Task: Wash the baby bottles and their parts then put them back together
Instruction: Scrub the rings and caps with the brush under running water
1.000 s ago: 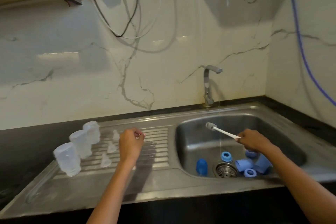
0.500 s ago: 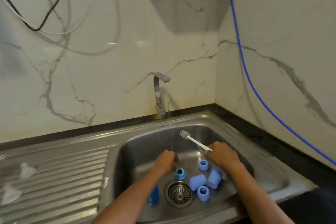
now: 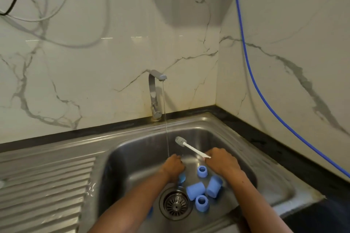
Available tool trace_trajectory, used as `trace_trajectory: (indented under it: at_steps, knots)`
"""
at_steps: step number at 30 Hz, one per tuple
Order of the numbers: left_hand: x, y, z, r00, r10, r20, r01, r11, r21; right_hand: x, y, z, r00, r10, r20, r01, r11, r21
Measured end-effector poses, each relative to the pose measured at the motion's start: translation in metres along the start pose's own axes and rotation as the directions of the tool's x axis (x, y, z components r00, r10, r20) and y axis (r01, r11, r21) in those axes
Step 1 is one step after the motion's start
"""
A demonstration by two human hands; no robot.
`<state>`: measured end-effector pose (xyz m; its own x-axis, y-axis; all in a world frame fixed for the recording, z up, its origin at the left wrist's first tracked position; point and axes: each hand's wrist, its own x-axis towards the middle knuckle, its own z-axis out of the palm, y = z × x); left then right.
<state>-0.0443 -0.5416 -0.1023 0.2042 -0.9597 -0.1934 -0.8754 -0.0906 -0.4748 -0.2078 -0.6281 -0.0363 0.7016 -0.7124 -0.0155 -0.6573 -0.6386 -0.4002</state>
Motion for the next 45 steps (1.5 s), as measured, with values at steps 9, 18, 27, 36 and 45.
trace_trajectory:
  at_steps: [9, 18, 27, 36, 45]
  knots:
    - [-0.096, -0.031, -0.048, 0.708, -0.651, 0.274, 0.231, -0.153, -0.961, -0.010, -0.001, -0.011, 0.990, -0.082, 0.115, 0.058, 0.978, 0.201]
    - [-0.153, -0.034, -0.049, 0.711, -0.485, 0.510, -0.454, -0.870, -0.194, -0.040, -0.016, -0.014, 0.901, -0.392, 0.186, 0.193, 0.747, 0.636]
    - [-0.147, -0.040, -0.023, 0.649, -0.568, 0.507, -0.469, -0.823, -0.321, -0.044, -0.022, -0.008, 0.810, -0.543, 0.223, 0.322, 0.729, 0.604]
    - [-0.144, -0.047, -0.019, 0.713, -0.510, 0.481, -0.333, -0.850, -0.407, -0.050, -0.037, -0.006, 0.791, -0.541, 0.286, 0.235, 0.701, 0.673]
    - [-0.131, -0.038, -0.016, 0.442, -0.696, 0.566, -0.392, -0.718, -0.576, -0.049, -0.054, 0.008, 0.802, -0.595, -0.044, 0.586, 0.800, -0.129]
